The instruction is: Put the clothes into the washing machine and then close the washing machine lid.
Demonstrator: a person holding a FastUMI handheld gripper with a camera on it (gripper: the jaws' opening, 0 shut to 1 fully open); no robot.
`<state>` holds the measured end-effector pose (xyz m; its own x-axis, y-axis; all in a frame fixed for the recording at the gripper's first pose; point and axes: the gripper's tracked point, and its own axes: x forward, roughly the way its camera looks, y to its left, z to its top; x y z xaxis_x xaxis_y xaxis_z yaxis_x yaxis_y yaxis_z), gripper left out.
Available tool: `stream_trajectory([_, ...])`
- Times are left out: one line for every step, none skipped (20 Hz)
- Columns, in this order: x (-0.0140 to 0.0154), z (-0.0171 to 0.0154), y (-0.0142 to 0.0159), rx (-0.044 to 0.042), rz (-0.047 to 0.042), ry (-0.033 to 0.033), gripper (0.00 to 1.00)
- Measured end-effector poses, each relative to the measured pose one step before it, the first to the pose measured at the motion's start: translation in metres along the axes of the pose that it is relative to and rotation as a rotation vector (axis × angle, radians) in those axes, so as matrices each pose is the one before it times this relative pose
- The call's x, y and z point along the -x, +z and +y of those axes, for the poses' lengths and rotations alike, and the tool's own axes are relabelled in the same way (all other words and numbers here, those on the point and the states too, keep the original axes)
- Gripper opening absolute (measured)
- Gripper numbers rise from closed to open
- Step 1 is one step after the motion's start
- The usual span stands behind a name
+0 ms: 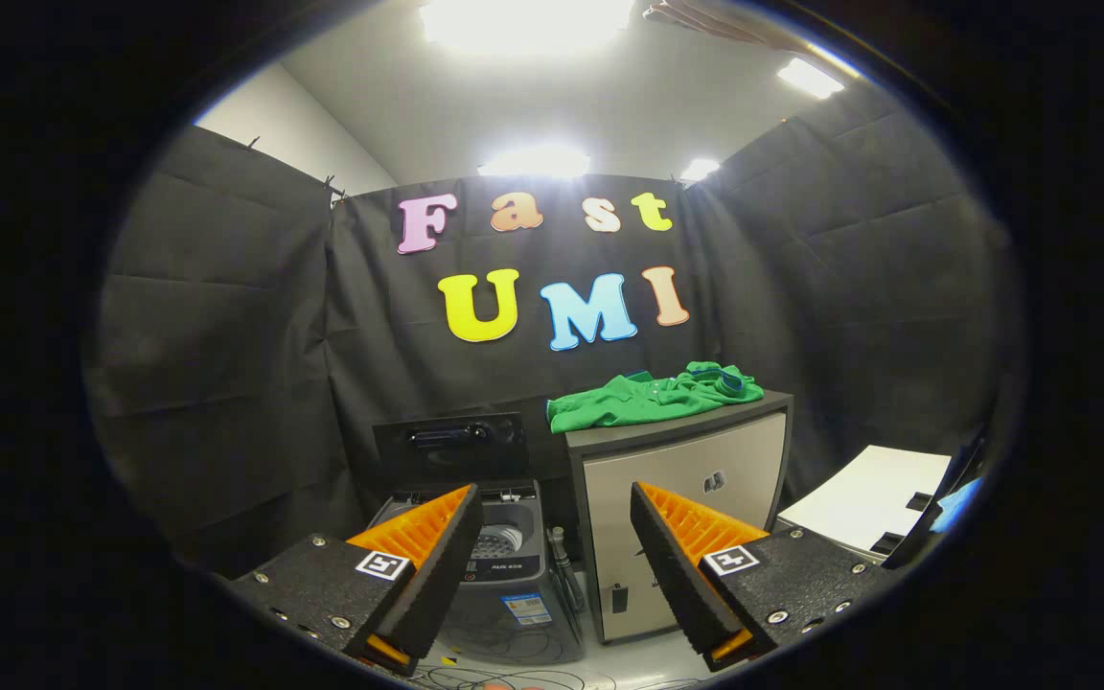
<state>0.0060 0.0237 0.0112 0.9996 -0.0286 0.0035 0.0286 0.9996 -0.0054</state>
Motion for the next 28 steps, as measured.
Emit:
stream_trajectory([-0.00371,0.00225,0.00513,-0.00677,-0.00324,-0.00616,0.96])
stream_trajectory([-0.00357,0.00220,0.00545,-0.00572,-0.00679,-0.00811,0.96])
stream_trajectory([-0.00610,0.00145,0.00677,-0.00156,-0.00205,-0.01280,0.96])
stream_trajectory([-0.00527,0.00091,0.00682,0.00532,-0.00247,-0.01680,0.96])
stream_trajectory([-0.00356,0.00080,0.00915,0.01019,-0.00747,-0.01511,0.96])
stream_trajectory([-0.00474,0.00105,0.00864,0.00813,-0.00612,-0.01482,0.96])
stream_trajectory([-0.00492,-0.00004,0.00742,0.00380,-0.00706,-0.01453,0.96])
stream_trajectory([-0.00613,-0.00163,0.00851,-0.00023,-0.01001,-0.01650,0.96])
stream_trajectory([-0.00591,-0.00142,0.00838,-0.00412,-0.01203,-0.01469,0.95])
stream_trajectory([-0.00525,-0.00141,0.00754,-0.00775,-0.01302,-0.01202,0.96])
stream_trajectory([-0.00707,0.00007,0.00824,-0.00819,-0.01155,-0.00285,0.95])
stream_trajectory([-0.00818,-0.00111,0.00535,0.00013,-0.00834,-0.00186,0.95])
stream_trajectory([-0.00782,-0.00285,0.00549,0.00943,-0.01007,-0.00337,0.95])
stream_trajectory([-0.00791,-0.00375,0.00457,0.00991,-0.00453,-0.00258,0.95])
stream_trajectory([-0.01032,-0.00306,0.00296,0.00840,-0.00400,0.00642,0.95])
stream_trajectory([-0.01115,-0.00315,0.00342,0.00627,0.00077,0.01270,0.96])
stream_trajectory([-0.01087,-0.00451,0.00297,0.00560,0.00068,0.00851,0.96])
stream_trajectory([-0.01099,-0.00800,0.00348,0.00271,-0.00148,0.00048,0.96])
stream_trajectory([-0.01382,-0.00751,0.00316,-0.00521,-0.00149,0.00011,0.96])
stream_trajectory([-0.01162,-0.00615,0.00166,-0.00929,0.00101,0.00101,0.96])
stream_trajectory([-0.01260,-0.00643,0.00305,-0.00768,0.00063,-0.00166,0.95])
stream_trajectory([-0.01438,-0.00877,0.00276,-0.00165,-0.00322,-0.00774,0.96])
stream_trajectory([-0.01624,-0.01001,-0.00009,0.00018,0.01051,-0.01319,0.96])
stream_trajectory([-0.01566,-0.00843,-0.00264,0.00195,0.01436,-0.01051,0.96])
stream_trajectory([-0.01504,-0.00665,-0.00229,0.00284,0.01809,-0.00524,0.96])
stream_trajectory([-0.01506,-0.00841,-0.00220,0.00538,0.01579,-0.01098,0.96])
stream_trajectory([-0.01596,-0.00905,-0.00170,0.00454,0.01411,-0.01702,0.96])
stream_trajectory([-0.01553,-0.00828,-0.00140,0.00021,0.01369,-0.01523,0.96])
